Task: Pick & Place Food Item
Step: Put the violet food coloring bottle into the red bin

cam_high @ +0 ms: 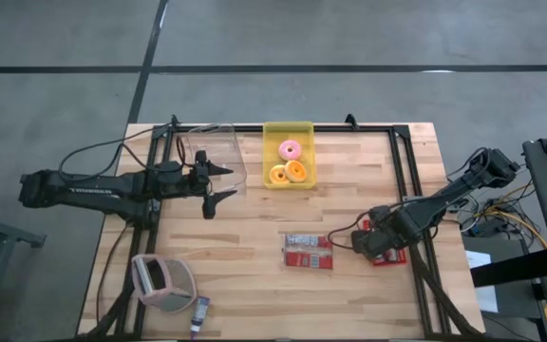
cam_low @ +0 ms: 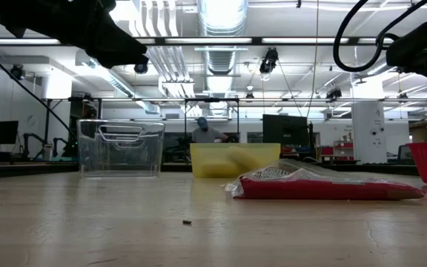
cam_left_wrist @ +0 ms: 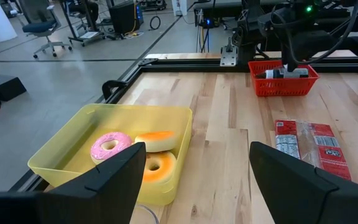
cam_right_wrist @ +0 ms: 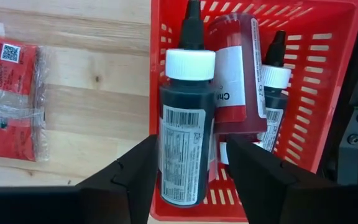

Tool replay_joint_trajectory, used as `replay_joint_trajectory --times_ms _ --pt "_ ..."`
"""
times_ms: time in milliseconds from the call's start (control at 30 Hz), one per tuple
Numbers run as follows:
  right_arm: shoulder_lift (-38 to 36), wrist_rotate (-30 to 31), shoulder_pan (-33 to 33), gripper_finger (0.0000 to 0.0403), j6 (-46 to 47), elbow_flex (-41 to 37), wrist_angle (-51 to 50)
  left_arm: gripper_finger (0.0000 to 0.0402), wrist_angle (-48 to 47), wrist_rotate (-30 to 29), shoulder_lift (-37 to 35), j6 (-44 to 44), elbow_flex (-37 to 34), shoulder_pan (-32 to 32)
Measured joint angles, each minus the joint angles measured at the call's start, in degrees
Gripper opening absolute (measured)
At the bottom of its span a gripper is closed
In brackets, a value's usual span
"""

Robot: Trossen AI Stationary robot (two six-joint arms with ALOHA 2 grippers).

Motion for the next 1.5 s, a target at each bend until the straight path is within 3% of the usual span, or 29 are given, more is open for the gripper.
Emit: replay_joint_trajectory --times_ms 400,733,1000,1300,1500 --pt "0.00 0.95 -0.02 0.0190 -1.65 0.00 1.06 0.0293 -0.02 0.00 -0.02 0.02 0.00 0.01" --pt "0.00 8.74 0.00 0.0190 -7.84 4.46 0.26 0.0293 -0.02 0.00 -0.02 0.02 0.00 0.00" --pt "-0.38 18.98 -1.44 0.0190 -8.69 11.76 -11.29 0.0293 -0.02 0.00 0.00 0.02 0.00 0.02" --pt "-0.15 28.44 -5.23 0.0190 -37.98 16.70 -8.34 0.0293 -0.02 0.00 -0.02 0.02 0.00 0.00" --pt "-1.37 29.21 -11.07 0.0190 -46.21 15.47 -6.72 0.0291 -0.01 0.00 -0.01 0.02 0.00 0.00"
